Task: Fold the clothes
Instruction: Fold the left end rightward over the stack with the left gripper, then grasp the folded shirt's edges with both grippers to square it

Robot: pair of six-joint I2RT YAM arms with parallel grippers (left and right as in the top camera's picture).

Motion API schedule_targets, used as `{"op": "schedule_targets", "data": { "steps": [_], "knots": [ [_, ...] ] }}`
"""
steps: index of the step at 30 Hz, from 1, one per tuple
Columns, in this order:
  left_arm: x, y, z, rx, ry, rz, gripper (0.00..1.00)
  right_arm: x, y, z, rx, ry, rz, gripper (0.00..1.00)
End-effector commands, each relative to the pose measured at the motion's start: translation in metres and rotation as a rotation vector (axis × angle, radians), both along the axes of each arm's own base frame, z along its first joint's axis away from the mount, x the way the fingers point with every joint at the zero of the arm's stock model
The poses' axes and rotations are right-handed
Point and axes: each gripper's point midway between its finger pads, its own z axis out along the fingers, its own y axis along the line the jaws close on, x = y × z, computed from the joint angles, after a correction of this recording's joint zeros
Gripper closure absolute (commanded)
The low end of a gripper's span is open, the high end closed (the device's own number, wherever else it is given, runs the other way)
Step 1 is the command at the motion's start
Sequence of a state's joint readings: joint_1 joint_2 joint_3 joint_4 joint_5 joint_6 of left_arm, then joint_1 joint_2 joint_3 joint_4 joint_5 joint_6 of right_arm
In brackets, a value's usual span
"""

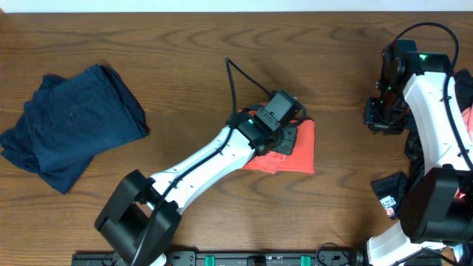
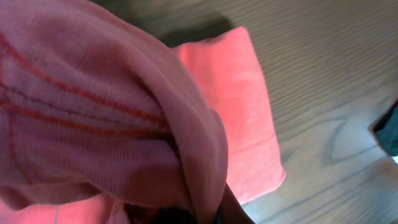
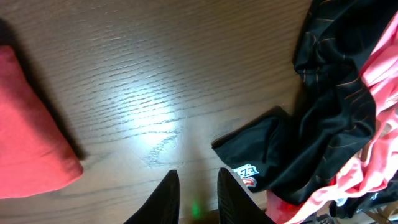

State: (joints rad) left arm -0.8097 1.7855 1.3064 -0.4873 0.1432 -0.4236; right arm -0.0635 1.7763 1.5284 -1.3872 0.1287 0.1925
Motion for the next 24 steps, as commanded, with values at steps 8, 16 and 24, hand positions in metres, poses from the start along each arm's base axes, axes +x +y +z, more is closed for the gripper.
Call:
{"op": "schedule_targets", "data": {
  "steps": [8,16,24],
  "knots": [
    [0.001,-0.061,0.036,-0.187,-0.136,-0.065,0.47,-0.003,0.006,-0.001,0.036,0.008,0.011,0.8],
    [0.016,-0.065,0.091,-0.349,-0.229,-0.126,0.19,-0.001,0.026,-0.002,0.151,0.001,0.057,0.79],
    [0.057,0.042,0.066,-0.185,-0.093,0.107,0.19,-0.001,0.092,0.0,0.41,-0.022,0.312,0.71]
  ]
}}
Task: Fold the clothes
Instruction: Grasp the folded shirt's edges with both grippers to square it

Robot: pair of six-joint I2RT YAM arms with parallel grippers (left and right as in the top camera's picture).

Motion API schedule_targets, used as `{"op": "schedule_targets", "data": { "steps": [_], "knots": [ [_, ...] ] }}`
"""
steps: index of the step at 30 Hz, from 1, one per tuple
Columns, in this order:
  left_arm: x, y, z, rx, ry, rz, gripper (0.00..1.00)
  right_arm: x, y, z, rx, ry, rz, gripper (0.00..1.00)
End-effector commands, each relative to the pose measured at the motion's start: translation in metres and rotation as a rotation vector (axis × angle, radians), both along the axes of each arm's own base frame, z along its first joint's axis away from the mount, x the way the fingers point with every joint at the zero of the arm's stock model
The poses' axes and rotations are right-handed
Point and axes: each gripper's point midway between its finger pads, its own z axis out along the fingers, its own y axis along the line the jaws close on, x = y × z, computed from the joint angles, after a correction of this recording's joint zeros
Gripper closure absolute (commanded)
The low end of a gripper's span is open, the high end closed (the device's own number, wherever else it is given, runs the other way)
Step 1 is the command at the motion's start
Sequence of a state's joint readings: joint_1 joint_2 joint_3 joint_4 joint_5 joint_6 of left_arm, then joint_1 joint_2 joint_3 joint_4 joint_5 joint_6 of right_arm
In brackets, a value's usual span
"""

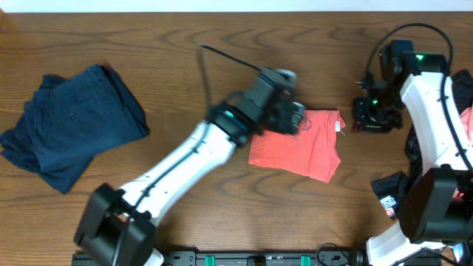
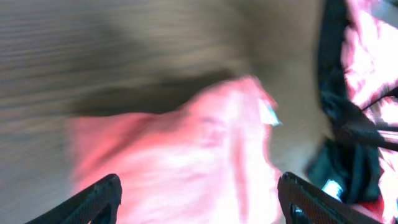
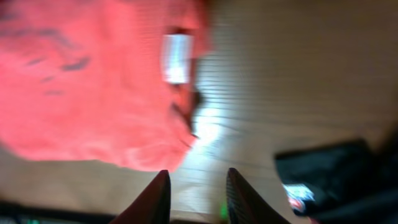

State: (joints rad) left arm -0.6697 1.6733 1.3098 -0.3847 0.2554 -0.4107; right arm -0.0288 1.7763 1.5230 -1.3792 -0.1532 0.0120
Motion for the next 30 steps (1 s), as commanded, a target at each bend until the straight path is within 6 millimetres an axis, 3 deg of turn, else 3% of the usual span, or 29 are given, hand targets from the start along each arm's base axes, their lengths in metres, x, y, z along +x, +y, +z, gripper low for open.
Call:
{"op": "schedule_targets", "data": {
  "steps": [1,6,11,15,18,21,25,30],
  "knots": [
    [0.014,0.032,-0.006,0.035,0.038,0.061,0.18,-0.005,0.037,-0.001,0.119,-0.004,0.125,0.7],
    [0.028,0.063,-0.032,0.074,0.109,0.134,0.09,-0.02,0.059,-0.024,0.122,0.033,0.194,0.69],
    [0.025,0.049,-0.055,0.042,0.15,-0.015,0.01,-0.038,0.07,-0.061,0.113,0.077,0.18,0.7],
    [0.021,0.044,-0.084,0.055,0.209,-0.055,0.0,-0.042,0.063,-0.088,0.07,0.069,0.132,0.7],
    [0.018,0.043,-0.105,0.066,0.258,-0.062,0.01,-0.038,0.043,-0.107,-0.049,0.04,0.045,0.7],
    [0.013,0.038,-0.12,0.048,0.307,-0.084,0.01,-0.035,0.03,-0.114,-0.11,0.02,-0.013,0.69],
    [0.012,0.036,-0.138,0.05,0.337,-0.09,0.02,-0.031,0.027,-0.114,-0.108,0.009,-0.027,0.67],
    [0.011,0.019,-0.138,-0.034,0.344,-0.143,0.02,-0.032,0.027,-0.114,-0.108,0.01,-0.026,0.66]
  ]
}}
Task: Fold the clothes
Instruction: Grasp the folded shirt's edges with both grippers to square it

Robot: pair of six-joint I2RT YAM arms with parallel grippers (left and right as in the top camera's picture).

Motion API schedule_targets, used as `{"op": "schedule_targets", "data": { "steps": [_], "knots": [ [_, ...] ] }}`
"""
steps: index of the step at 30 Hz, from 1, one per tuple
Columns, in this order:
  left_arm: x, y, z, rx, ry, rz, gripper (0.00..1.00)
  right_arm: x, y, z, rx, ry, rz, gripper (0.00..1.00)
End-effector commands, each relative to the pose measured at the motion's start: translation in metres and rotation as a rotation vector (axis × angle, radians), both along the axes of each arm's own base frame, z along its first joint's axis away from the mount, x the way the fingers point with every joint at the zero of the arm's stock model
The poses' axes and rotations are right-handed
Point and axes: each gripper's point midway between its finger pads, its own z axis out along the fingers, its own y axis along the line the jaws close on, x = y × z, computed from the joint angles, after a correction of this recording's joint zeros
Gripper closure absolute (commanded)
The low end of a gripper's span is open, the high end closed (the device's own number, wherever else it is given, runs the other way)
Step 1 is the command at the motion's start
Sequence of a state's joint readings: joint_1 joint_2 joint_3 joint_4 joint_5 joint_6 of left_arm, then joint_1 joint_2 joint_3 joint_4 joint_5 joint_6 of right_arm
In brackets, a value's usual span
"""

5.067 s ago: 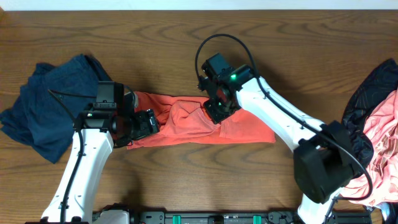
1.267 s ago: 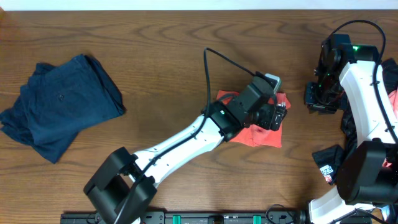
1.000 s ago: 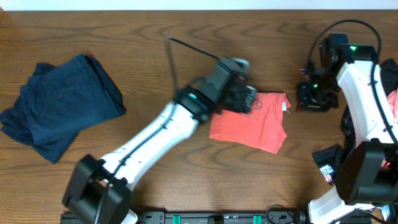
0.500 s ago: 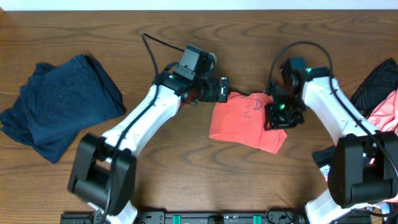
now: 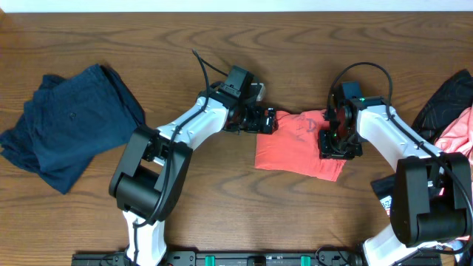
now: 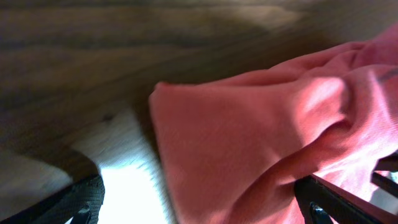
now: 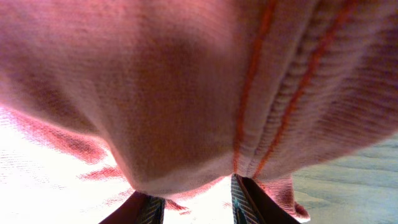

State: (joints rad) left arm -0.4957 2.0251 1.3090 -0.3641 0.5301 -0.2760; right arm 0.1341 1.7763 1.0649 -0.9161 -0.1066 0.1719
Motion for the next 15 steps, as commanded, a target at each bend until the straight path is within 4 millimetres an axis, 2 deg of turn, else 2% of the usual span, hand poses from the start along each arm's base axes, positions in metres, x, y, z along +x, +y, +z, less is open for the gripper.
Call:
{"op": "schedule_targets", "data": {
  "steps": [1,3,6,12,15],
  "knots": [
    [-0.007,-0.015,0.004,-0.091,0.019,-0.06,0.02,0.0,-0.012,-0.002,-0.052,-0.003,-0.032,0.66],
    [-0.006,-0.021,0.008,-0.118,0.007,-0.074,0.0,0.0,-0.012,-0.002,-0.052,-0.004,-0.032,0.66],
    [-0.008,-0.026,0.009,-0.123,-0.003,-0.086,0.12,0.0,-0.012,-0.002,-0.052,-0.002,-0.032,0.67],
    [-0.011,-0.033,0.011,-0.129,-0.016,-0.106,0.53,-0.007,-0.012,0.003,-0.053,0.03,-0.033,0.66],
    [-0.008,-0.036,0.013,-0.139,-0.038,-0.111,0.94,-0.006,-0.012,0.014,-0.055,0.048,-0.032,0.65]
  ]
}}
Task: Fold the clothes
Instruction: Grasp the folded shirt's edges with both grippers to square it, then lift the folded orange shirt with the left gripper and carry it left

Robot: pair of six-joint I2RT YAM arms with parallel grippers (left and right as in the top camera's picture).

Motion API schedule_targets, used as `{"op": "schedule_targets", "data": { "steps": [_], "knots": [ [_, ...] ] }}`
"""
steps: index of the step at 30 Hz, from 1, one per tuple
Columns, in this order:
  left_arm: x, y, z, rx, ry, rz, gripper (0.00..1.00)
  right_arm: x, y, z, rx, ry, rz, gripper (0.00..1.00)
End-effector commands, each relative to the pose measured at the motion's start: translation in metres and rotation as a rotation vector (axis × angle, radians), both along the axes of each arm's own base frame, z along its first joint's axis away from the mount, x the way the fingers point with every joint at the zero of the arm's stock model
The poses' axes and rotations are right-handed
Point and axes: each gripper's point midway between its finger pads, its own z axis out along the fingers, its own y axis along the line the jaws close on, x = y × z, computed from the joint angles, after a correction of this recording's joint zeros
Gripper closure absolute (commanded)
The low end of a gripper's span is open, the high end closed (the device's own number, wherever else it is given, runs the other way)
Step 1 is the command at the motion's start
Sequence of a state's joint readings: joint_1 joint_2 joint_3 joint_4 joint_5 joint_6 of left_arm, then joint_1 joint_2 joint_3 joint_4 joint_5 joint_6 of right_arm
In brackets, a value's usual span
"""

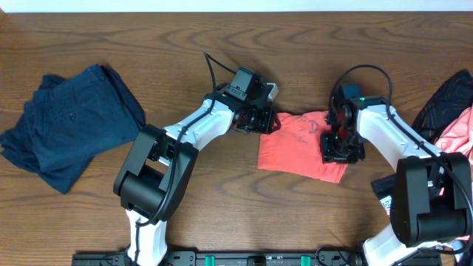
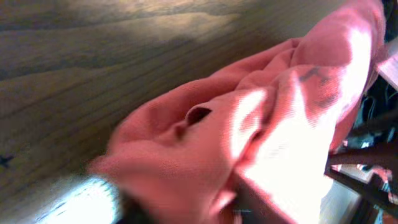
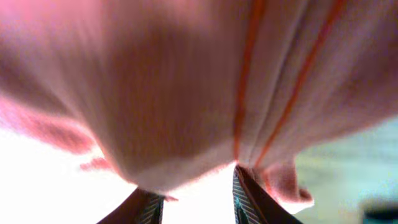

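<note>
A coral-red garment [image 1: 299, 148] lies crumpled at the table's middle. My left gripper [image 1: 264, 122] is at its left edge. In the left wrist view bunched red cloth [image 2: 249, 124] fills the frame and hides the fingers, so it looks shut on the cloth. My right gripper [image 1: 340, 150] sits on the garment's right part. In the right wrist view a seamed fold of the cloth [image 3: 186, 93] hangs between the two fingers [image 3: 148, 208], and the gripper [image 3: 194, 202] is shut on it.
Folded navy clothes [image 1: 70, 125] lie at the far left. A pile of black and pink clothes [image 1: 447, 111] sits at the right edge, with a black piece [image 1: 386, 193] near the front right. Bare wooden table [image 1: 222, 192] surrounds the garment.
My left gripper stood wide open at the garment's left edge; now the cloth is bunched in it and that edge sits slightly further right. The right gripper keeps its fold.
First my left gripper held the folded red garment mid-table while the right hung by the dark pile. Then the garment lay spread wider, left gripper open over it, right gripper nearer. Later the right had a fold and the left was open at the edge. Now both hold cloth.
</note>
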State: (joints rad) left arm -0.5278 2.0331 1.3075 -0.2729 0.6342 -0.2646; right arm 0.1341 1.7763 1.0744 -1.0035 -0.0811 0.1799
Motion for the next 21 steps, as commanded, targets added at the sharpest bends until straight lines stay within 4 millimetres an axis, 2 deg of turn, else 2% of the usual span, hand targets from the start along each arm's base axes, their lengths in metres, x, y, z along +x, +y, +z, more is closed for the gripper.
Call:
{"op": "schedule_targets", "data": {
  "steps": [1,3,7,11,14,18,21],
  "knots": [
    [-0.001,-0.005,0.001,-0.02,-0.02,-0.032,0.94,0.012,-0.005,0.015,-0.02,-0.028,-0.025,0.65],
    [0.005,0.0,0.0,-0.005,-0.045,-0.028,0.94,0.015,-0.005,0.027,-0.02,-0.033,-0.027,0.65],
    [0.031,0.031,0.001,0.063,-0.09,0.072,0.94,0.025,-0.005,0.056,-0.018,-0.079,-0.022,0.65],
    [0.069,0.081,0.029,0.058,-0.152,0.208,0.94,0.032,-0.007,0.087,-0.014,-0.162,-0.029,0.62],
    [0.099,0.132,0.061,0.048,-0.219,0.334,0.94,0.035,-0.01,0.106,-0.006,-0.224,-0.044,0.6],
    [0.129,0.223,0.098,0.101,-0.322,0.551,0.94,0.033,-0.015,0.121,-0.001,-0.276,-0.059,0.58],
    [0.141,0.296,0.119,0.159,-0.379,0.718,0.94,0.03,-0.016,0.126,0.0,-0.285,-0.061,0.57]
  ]
}}
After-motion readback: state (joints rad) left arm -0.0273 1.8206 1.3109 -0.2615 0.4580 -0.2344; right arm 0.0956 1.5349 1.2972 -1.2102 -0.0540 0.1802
